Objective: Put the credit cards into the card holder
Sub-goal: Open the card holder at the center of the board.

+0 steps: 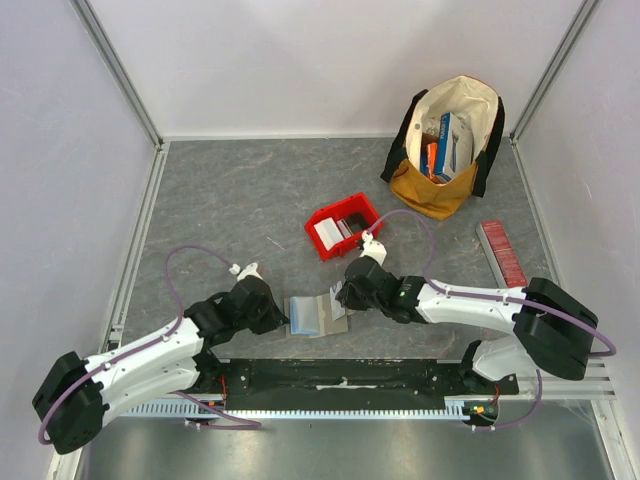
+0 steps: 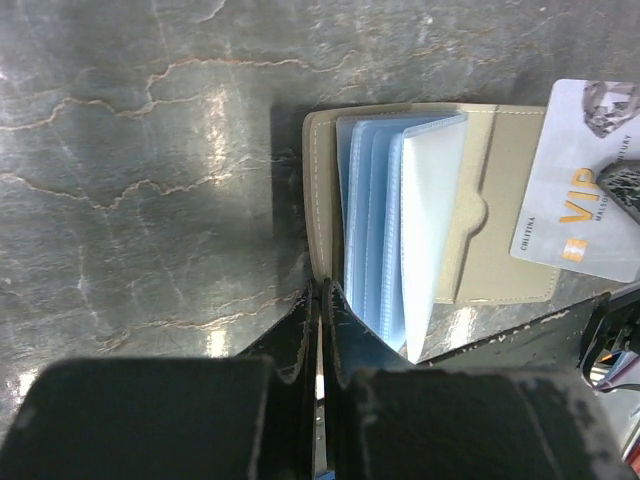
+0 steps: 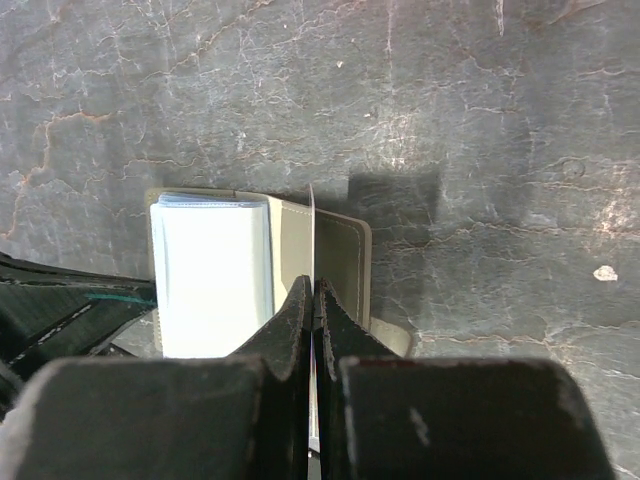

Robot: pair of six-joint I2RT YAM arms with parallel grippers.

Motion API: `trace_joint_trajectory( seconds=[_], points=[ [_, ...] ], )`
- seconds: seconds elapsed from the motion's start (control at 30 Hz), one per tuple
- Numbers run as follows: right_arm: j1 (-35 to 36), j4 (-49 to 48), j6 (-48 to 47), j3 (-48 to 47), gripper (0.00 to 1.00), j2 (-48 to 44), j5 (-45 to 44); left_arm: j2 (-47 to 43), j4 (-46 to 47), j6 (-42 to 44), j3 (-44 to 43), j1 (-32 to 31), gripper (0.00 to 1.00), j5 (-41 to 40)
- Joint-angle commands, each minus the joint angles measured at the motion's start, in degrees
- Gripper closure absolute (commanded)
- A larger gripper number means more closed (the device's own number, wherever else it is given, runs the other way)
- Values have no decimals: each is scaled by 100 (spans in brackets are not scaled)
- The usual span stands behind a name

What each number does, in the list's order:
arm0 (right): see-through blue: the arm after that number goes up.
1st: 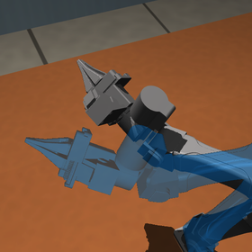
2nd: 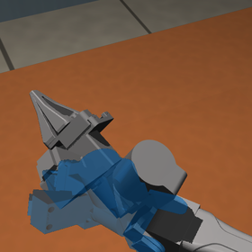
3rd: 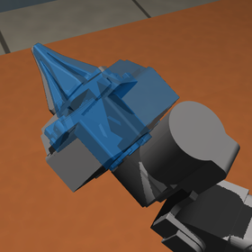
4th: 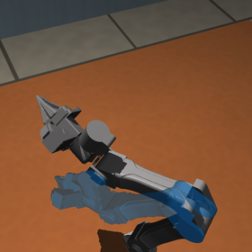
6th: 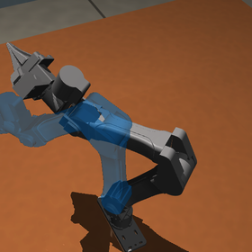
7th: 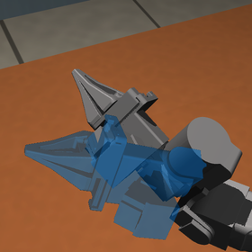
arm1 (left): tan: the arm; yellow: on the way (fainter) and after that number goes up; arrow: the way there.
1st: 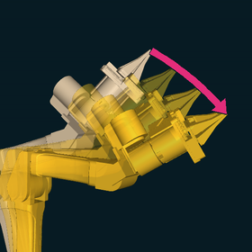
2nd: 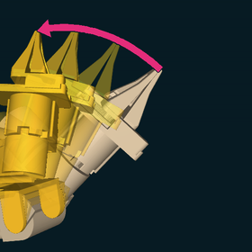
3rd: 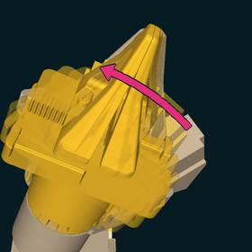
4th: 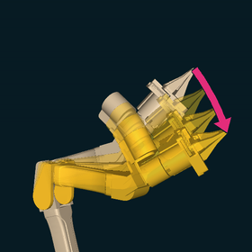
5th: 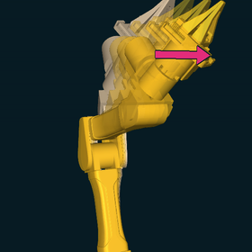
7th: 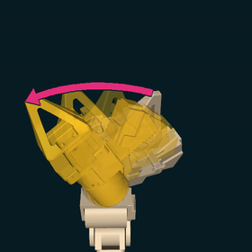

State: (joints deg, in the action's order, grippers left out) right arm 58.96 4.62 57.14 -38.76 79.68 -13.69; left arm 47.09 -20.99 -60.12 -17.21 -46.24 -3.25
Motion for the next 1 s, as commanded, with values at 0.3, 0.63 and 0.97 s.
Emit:
trace_joint_trajectory(
  seconds=[0.3, 0.63, 0.97],
  points=[
    [159, -32, -836, -649, 100, -436, -511, -33, -221, 624, -783, 10, 98, 8],
    [897, -418, -898, -843, 100, -401, -1424, -7, -186, 650, -854, -8, 98, 78],
    [1557, -383, -1074, -1212, 100, 126, -2234, -33, -168, 642, -872, -8, 98, 105]
  ],
)
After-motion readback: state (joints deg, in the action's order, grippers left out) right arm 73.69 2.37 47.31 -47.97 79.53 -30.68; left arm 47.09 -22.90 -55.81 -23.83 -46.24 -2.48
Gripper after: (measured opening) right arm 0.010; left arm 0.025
